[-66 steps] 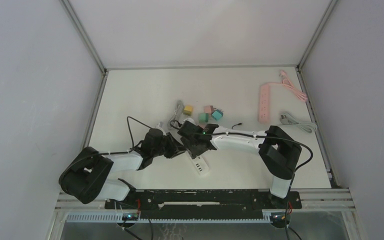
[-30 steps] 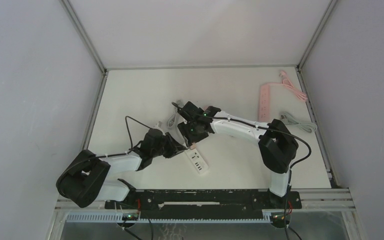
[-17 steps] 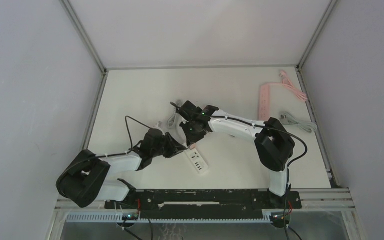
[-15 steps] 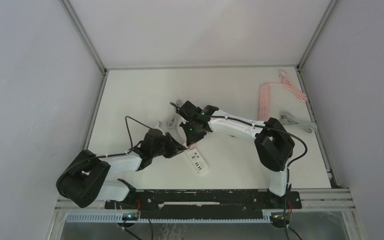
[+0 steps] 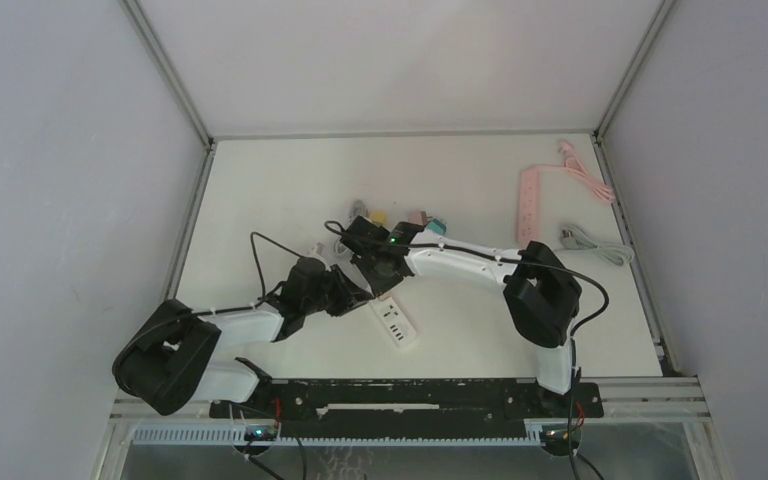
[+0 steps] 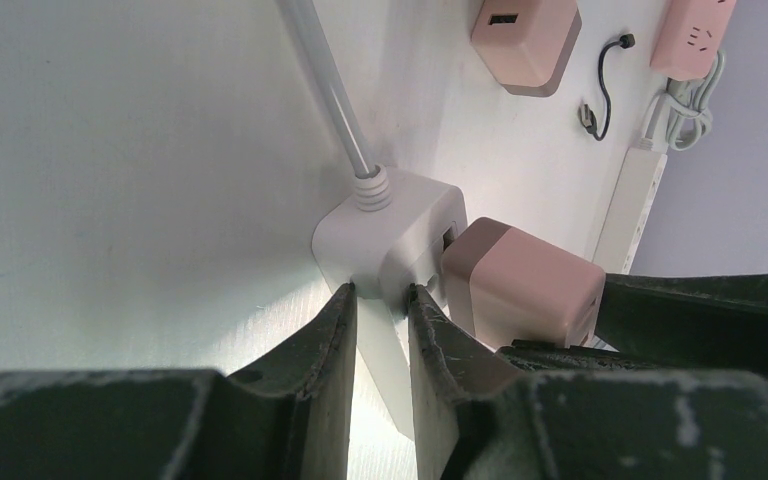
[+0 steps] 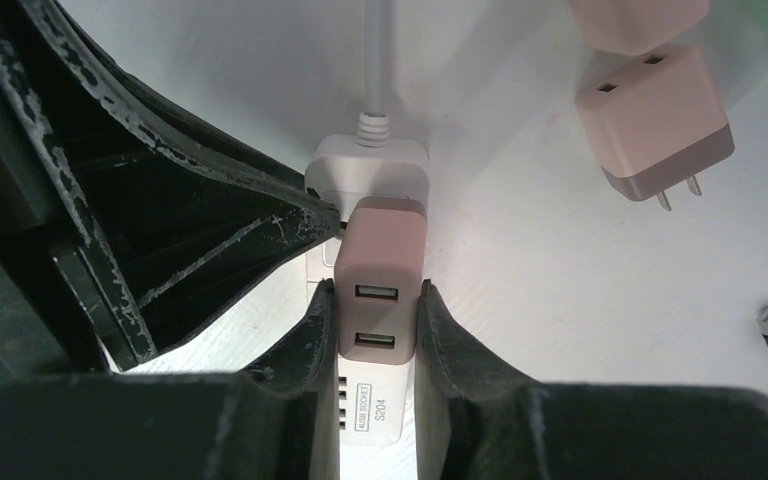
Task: Insert the plug
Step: Press the plug into the socket.
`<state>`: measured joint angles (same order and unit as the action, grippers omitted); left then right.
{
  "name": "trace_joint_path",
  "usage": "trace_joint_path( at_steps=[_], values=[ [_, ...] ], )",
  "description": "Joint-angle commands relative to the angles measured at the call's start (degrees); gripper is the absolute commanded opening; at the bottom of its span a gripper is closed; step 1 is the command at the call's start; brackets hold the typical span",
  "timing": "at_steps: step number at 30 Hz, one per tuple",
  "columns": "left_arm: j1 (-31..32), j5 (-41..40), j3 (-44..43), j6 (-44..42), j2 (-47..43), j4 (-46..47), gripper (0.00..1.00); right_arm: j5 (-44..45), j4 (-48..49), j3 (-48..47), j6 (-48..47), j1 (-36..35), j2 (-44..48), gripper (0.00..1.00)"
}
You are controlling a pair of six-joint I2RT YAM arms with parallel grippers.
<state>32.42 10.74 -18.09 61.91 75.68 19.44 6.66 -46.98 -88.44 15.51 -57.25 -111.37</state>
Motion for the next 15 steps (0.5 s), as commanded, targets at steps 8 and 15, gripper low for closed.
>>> trace_joint_path(
  at_steps=[8, 15],
  values=[
    [0.09, -3.38, 2.18, -2.05, 1.05, -2.48, 0.28, 0.70, -0.55, 6.74, -0.64, -0.74, -3.80, 0.00],
    [0.11, -3.44, 2.27, -1.91, 0.96, -2.46, 0.28, 1.28, -2.85, 2.72, -1.63, -1.97, -8.54, 0.00]
  ],
)
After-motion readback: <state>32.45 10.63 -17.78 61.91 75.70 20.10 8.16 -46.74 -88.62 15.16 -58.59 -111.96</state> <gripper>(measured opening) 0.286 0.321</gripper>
